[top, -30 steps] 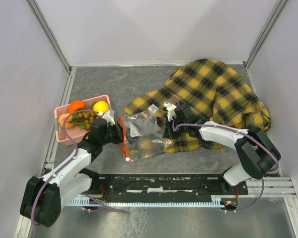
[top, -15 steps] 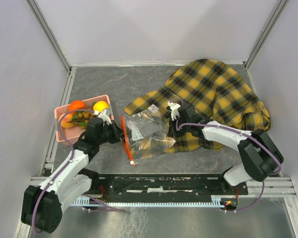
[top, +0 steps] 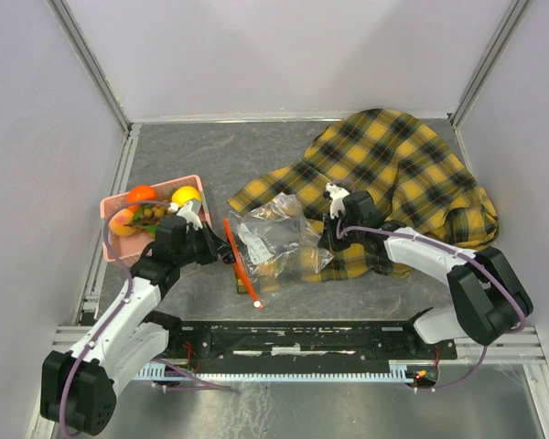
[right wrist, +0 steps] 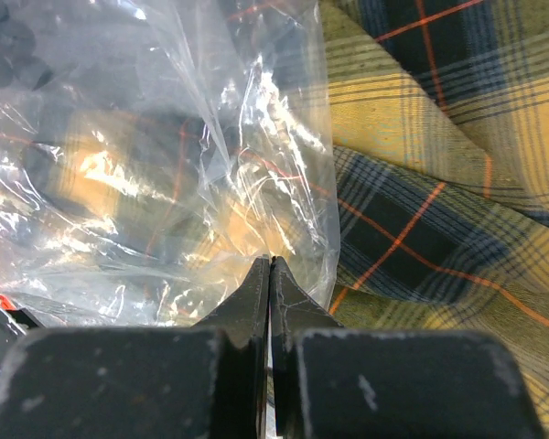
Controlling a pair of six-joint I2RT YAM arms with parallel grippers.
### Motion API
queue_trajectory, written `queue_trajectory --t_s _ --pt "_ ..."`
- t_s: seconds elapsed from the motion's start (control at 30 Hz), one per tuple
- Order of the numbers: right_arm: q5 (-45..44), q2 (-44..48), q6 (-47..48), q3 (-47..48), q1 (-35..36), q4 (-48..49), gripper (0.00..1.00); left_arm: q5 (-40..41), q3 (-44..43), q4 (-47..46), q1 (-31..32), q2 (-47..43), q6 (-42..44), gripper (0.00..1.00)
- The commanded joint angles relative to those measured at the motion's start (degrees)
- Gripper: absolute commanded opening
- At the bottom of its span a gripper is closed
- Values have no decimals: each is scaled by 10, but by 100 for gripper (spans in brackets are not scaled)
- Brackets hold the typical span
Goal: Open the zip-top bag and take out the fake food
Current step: Pick up the fake fruit from the zipper food storage bag, then place the fake fruit in the bin.
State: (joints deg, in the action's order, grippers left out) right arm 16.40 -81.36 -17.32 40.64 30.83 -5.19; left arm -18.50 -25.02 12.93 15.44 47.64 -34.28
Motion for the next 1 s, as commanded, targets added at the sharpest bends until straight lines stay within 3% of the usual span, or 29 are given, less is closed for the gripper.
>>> queue_trajectory --t_s 0.0,0.6,0.97 --pt "-3 35 -20 -11 -18 42 2 0 -32 -4 -6 -13 30 3" --pt "9 59 -44 -35 -54 67 2 11 -65 45 -15 -48 43 3" --pt "6 64 -46 -39 -61 66 2 61 -112 102 -27 -64 76 3"
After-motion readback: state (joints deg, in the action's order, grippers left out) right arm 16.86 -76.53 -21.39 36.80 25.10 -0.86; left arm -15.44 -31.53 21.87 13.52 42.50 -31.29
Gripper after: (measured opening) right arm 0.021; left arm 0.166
